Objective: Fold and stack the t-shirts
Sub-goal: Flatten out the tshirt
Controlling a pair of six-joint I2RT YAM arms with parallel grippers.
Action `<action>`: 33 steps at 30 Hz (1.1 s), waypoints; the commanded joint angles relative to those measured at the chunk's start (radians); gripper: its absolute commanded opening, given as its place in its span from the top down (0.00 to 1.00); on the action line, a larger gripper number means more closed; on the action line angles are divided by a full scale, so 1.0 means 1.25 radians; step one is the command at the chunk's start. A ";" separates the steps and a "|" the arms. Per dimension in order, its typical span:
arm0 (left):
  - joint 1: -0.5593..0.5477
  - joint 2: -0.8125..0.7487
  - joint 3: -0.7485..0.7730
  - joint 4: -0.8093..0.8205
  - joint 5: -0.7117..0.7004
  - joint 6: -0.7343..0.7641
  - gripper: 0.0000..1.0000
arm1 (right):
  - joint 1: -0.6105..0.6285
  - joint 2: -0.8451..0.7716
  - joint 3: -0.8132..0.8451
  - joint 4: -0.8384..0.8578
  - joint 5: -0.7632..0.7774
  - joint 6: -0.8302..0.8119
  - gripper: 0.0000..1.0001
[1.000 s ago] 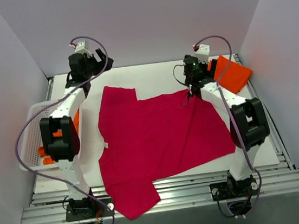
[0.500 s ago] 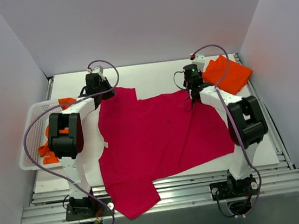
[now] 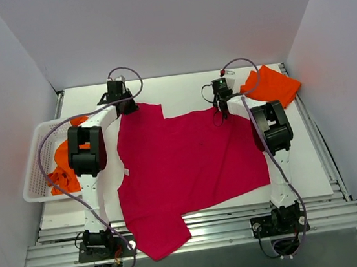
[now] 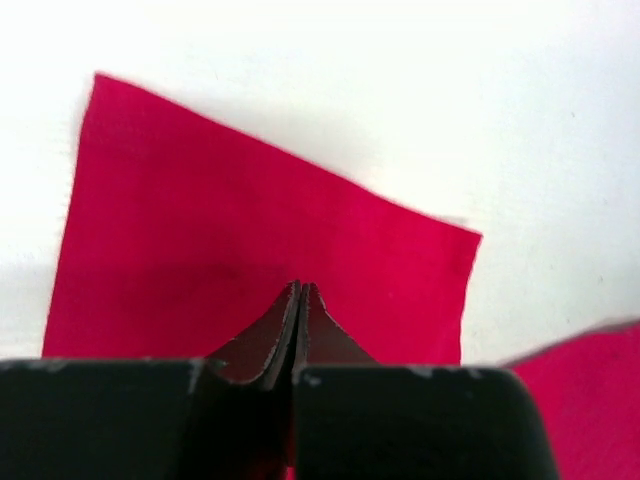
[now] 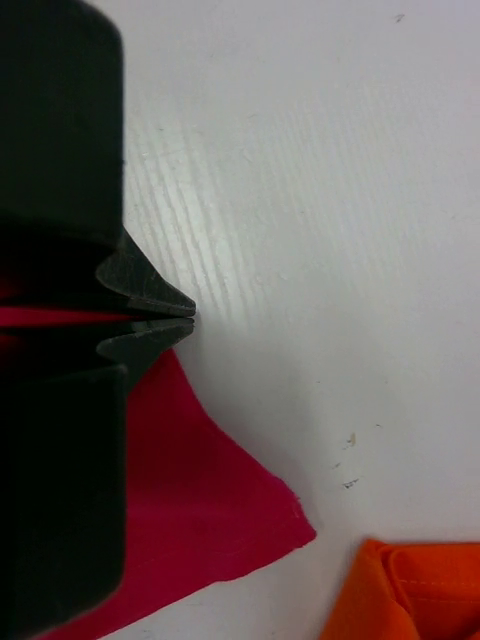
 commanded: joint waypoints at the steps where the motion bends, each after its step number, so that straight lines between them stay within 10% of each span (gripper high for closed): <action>1: 0.009 0.059 0.117 -0.097 -0.034 0.008 0.98 | -0.019 0.028 0.060 -0.052 -0.010 0.029 1.00; 18: 0.033 0.338 0.595 -0.325 -0.061 -0.007 0.98 | -0.080 0.156 0.261 -0.020 -0.105 0.054 1.00; 25: 0.054 0.426 0.758 -0.307 -0.017 -0.035 0.98 | -0.085 0.055 0.214 0.058 -0.063 0.027 0.27; 33: 0.074 0.466 0.753 -0.147 0.084 -0.093 0.97 | -0.076 -0.254 -0.101 0.229 0.031 0.002 0.23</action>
